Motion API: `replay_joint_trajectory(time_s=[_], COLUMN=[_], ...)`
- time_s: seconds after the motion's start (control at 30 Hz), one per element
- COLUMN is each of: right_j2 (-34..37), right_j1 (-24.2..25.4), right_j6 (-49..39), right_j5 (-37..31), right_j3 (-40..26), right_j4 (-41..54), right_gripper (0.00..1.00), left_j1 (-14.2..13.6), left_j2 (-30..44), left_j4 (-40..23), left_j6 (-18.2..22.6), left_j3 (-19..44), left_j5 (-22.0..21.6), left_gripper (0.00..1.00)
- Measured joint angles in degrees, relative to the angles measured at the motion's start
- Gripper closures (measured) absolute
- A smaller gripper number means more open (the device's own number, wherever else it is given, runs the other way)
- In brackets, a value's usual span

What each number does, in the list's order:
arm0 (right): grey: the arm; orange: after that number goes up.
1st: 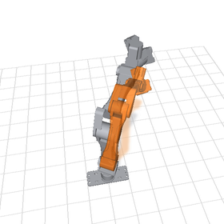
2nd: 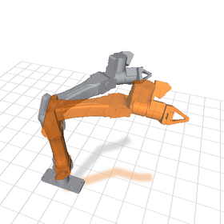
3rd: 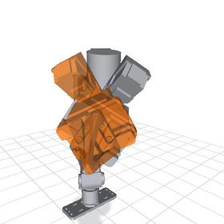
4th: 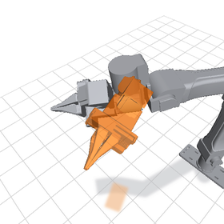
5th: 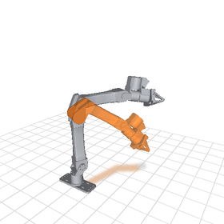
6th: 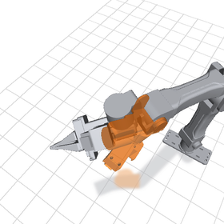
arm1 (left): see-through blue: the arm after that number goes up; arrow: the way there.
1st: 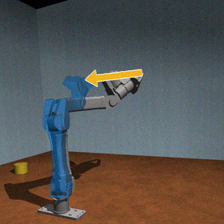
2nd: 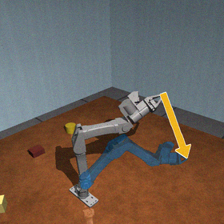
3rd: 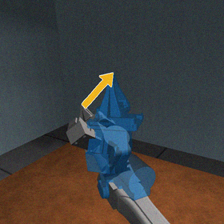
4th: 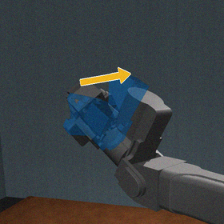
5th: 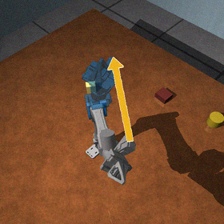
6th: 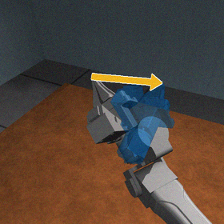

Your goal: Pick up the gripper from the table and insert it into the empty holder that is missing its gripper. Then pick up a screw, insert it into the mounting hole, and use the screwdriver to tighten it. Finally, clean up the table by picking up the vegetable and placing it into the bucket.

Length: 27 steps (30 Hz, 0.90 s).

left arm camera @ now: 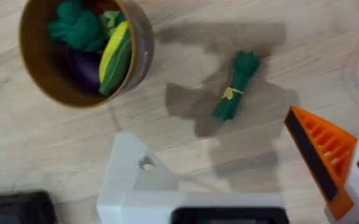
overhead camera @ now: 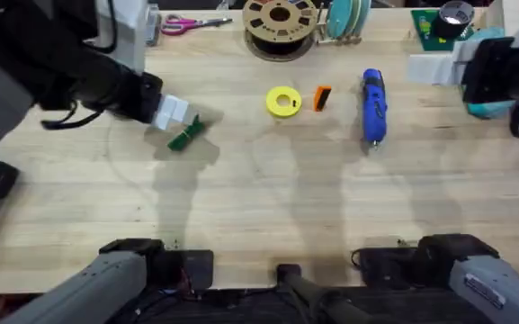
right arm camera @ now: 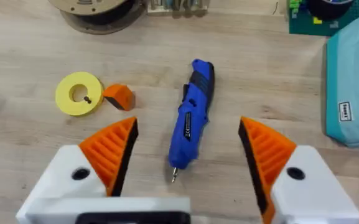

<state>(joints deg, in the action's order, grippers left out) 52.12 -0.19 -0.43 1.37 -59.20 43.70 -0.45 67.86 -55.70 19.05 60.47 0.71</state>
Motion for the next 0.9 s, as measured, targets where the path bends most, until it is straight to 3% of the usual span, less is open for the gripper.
replay_joint_trajectory(time_s=[0.27,0.73,0.9], right_j2=[0.0,0.0,0.0], right_j1=[0.0,0.0,0.0], right_j6=[0.0,0.0,0.0], right_j5=[0.0,0.0,0.0], right_j3=[0.0,0.0,0.0], right_j4=[0.0,0.0,0.0], right_gripper=[0.006,0.006,0.006], left_j1=[-2.1,-2.1,-2.1], left_j2=[10.6,25.5,28.3], left_j4=[0.3,5.0,6.0], left_j6=[2.4,3.0,3.1], left_j3=[0.0,0.0,0.0], left_j5=[1.0,1.1,1.2], left_gripper=[0.033,0.058,0.153])
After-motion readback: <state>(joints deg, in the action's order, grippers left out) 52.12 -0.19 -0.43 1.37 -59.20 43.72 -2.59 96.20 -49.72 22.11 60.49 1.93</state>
